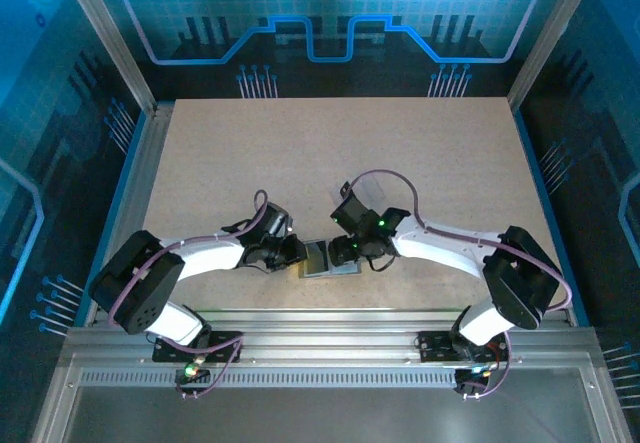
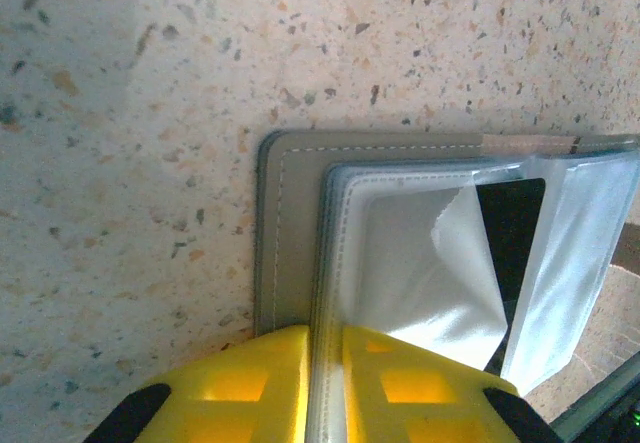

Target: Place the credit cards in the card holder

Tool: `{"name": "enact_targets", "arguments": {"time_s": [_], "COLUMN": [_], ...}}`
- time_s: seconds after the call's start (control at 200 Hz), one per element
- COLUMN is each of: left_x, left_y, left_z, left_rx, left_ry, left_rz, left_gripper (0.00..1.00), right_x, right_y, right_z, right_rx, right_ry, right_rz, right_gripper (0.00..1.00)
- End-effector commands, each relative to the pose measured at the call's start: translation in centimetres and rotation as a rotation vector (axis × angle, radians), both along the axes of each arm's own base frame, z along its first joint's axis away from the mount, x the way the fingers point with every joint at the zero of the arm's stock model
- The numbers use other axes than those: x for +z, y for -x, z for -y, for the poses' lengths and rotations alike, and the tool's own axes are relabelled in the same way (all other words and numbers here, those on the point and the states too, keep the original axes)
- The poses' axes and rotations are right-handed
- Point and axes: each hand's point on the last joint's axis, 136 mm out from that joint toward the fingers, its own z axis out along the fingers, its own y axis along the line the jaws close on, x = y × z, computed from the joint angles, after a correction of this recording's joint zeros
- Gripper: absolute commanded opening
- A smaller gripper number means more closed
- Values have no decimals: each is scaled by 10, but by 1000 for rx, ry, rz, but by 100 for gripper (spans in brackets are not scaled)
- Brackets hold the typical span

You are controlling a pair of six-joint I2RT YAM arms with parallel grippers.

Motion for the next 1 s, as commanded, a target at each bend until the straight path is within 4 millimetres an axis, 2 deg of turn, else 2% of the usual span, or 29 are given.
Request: {"name": "enact_targets", "arguments": {"time_s": [0.0,0.185,0.39,0.435,0.555,0.615,0.695,0.866,0.996], "left_x": [-29,-27,-26,-26,-26,-25,-25,-21,-14], "left_y": [29,29,30,30,29,27,25,18,14], "left_z": [-17,-13,-10,-10,-5,0,7,18,25], "left_rx": [7,3,-3,-4,-8,-5,7,36,44], "left_ry": [-90,-91,-91,-90,-86,-70,-40,-10,9], "left_rz": [-117,-114,-110,-109,-107,-107,-113,-109,-93], "left_gripper": [18,17,18,18,18,18,18,18,19], "right_x": [-6,-18,-26,-25,-18,-10,5,38,51], "right_y": [-1,-8,-21,-24,-29,-29,-26,-14,-9], "right_z": [38,50,44,43,46,44,36,3,-24], "right_rx": [-49,-88,-85,-82,-76,-66,-33,40,85], "right_ry": [215,300,255,245,249,235,163,-65,-219], "right_rz": [55,78,89,97,107,119,134,131,90], "right_gripper": [69,65,52,44,11,0,0,0,0]}}
